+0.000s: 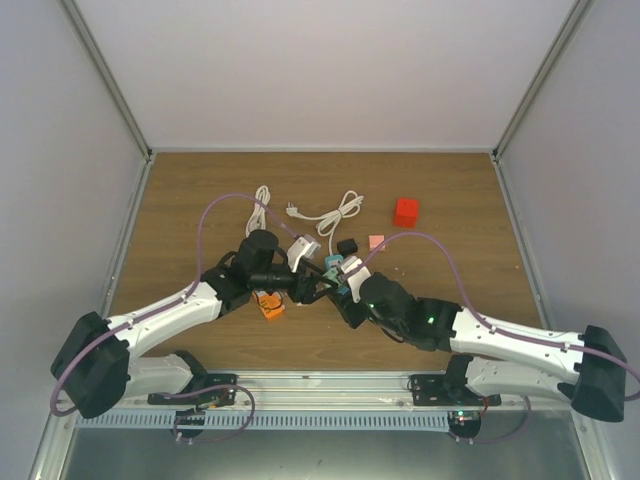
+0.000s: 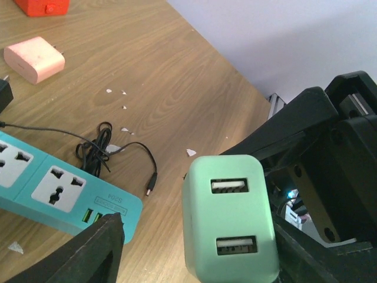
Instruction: Insert the plug
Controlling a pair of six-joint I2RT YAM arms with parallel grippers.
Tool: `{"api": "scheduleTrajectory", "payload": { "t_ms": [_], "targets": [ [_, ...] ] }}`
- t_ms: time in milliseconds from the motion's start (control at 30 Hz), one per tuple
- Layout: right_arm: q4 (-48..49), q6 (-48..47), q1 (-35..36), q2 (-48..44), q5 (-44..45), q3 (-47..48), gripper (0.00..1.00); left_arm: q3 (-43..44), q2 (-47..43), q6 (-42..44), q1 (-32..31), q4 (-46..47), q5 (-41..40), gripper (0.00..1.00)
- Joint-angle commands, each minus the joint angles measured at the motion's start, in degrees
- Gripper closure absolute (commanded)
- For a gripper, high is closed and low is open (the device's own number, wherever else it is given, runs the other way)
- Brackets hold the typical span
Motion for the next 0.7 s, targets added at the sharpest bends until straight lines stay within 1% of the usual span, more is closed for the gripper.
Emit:
{"api": "scheduleTrajectory", "payload": {
  "t_ms": [0,67,200,467,600,667],
  "targets": [
    [1.62,-0.66,0.67,-1.90,0.38,-0.29,0.76,1.58,-0.16,1.44,-1.05,2.49,0.50,0.40],
    [1.75,-0.62,0.71,-1.58,0.38,-0.40,0.76,1.66,-0.68,1.71,-1.38,2.69,0.94,0.44],
    [2.07,-0.53,0.68,-0.83,0.37,-0.34,0.76,1.91,-0.77,2.15,-2.07,3.18,2.42,0.48],
    [2.36,-0.70,0.68,-0.52,0.01,-0.41,0.76,2.97,1.46,3.32,-3.92,4.09,3.84,0.62],
    [2.57,-0.43,0.70,0.26,-0.10,-0.50,0.76,3.34,1.89,4.36,-4.72,4.77,4.58,0.77],
    [2.54,-0.38,0.73,0.57,-0.15,-0.35,0.76,3.19,1.64,4.83,-5.09,5.18,4.33,0.89]
  ]
}}
